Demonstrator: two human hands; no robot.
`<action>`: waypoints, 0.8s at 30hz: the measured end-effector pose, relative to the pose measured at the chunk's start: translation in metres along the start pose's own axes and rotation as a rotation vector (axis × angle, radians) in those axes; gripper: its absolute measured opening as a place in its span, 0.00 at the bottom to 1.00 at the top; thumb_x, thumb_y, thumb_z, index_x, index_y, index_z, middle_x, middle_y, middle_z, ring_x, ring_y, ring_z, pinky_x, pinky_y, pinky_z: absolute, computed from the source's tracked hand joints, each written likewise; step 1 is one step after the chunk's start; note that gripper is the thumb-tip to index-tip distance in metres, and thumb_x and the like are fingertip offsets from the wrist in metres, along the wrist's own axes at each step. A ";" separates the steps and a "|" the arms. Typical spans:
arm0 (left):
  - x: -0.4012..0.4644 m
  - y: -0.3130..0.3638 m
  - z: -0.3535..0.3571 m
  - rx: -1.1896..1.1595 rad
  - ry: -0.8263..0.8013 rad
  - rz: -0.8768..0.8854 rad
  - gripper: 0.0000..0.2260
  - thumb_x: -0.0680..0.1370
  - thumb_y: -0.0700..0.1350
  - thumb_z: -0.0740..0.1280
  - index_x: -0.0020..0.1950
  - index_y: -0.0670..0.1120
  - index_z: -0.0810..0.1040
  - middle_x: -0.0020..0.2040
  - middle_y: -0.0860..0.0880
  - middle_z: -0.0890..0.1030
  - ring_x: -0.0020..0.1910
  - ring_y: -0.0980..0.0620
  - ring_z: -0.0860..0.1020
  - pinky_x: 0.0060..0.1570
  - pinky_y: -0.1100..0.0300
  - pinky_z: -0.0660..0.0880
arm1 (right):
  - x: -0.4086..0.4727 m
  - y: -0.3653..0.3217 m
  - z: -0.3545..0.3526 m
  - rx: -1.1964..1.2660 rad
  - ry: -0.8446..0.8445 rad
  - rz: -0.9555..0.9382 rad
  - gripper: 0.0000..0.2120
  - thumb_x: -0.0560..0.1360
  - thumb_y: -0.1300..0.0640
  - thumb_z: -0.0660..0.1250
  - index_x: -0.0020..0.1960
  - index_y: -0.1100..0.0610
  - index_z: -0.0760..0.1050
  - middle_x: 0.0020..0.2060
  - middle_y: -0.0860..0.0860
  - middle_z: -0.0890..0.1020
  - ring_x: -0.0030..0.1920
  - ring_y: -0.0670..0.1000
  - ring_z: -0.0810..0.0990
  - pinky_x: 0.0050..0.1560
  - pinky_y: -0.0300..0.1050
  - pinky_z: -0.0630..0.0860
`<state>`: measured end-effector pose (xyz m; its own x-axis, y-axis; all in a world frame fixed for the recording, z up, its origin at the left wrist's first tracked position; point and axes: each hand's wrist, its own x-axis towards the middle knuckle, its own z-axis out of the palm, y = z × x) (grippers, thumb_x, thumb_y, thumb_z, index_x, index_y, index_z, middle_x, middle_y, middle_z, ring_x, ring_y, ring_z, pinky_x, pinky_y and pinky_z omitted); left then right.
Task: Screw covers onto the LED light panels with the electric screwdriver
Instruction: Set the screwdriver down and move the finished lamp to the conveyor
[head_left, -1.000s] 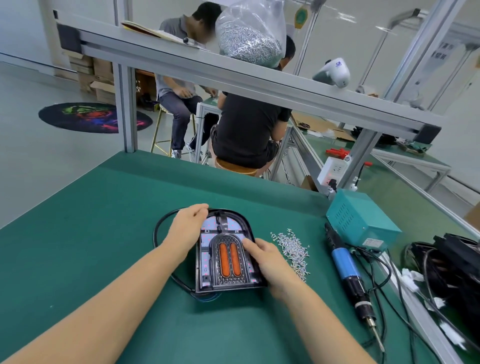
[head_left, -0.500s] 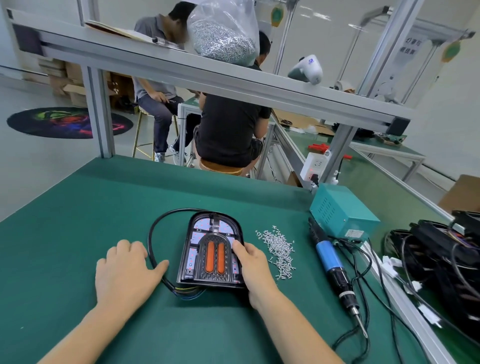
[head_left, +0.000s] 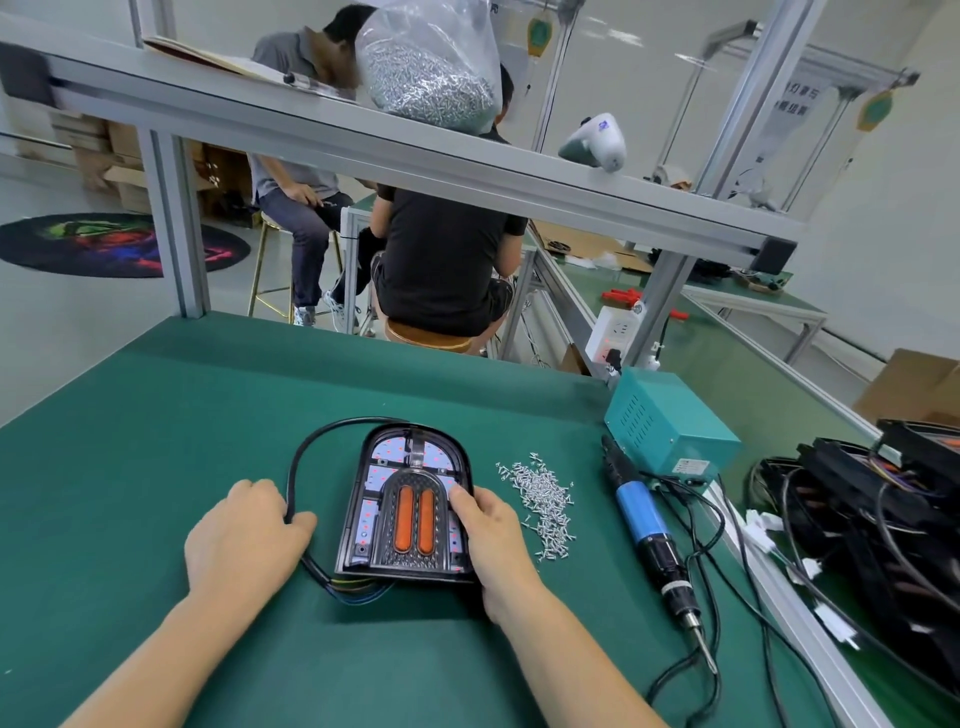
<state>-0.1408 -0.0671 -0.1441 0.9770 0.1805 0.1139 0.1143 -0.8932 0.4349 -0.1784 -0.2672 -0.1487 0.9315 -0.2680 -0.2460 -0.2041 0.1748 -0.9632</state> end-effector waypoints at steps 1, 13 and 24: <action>0.001 0.001 0.001 -0.058 0.011 -0.010 0.08 0.74 0.47 0.65 0.40 0.44 0.72 0.39 0.48 0.75 0.38 0.44 0.75 0.34 0.57 0.66 | 0.000 0.001 0.000 0.001 0.001 -0.003 0.10 0.80 0.56 0.64 0.56 0.61 0.78 0.49 0.57 0.86 0.44 0.52 0.84 0.50 0.48 0.81; -0.001 0.034 0.004 -1.283 -0.290 -0.205 0.07 0.80 0.43 0.60 0.53 0.50 0.77 0.46 0.46 0.82 0.33 0.54 0.80 0.34 0.61 0.77 | 0.000 0.009 0.002 -0.044 0.031 -0.148 0.09 0.80 0.57 0.64 0.59 0.56 0.77 0.48 0.52 0.86 0.50 0.53 0.85 0.57 0.54 0.80; -0.005 0.041 0.007 -1.275 -0.482 -0.101 0.06 0.76 0.40 0.69 0.52 0.43 0.80 0.46 0.44 0.85 0.44 0.45 0.84 0.46 0.50 0.80 | -0.002 -0.008 -0.006 -0.087 0.064 -0.173 0.17 0.82 0.48 0.59 0.52 0.63 0.76 0.45 0.56 0.83 0.44 0.50 0.82 0.51 0.43 0.79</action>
<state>-0.1398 -0.1079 -0.1334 0.9697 -0.1726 -0.1727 0.2005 0.1590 0.9667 -0.1802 -0.2736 -0.1412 0.9344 -0.3473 -0.0796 -0.0705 0.0390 -0.9968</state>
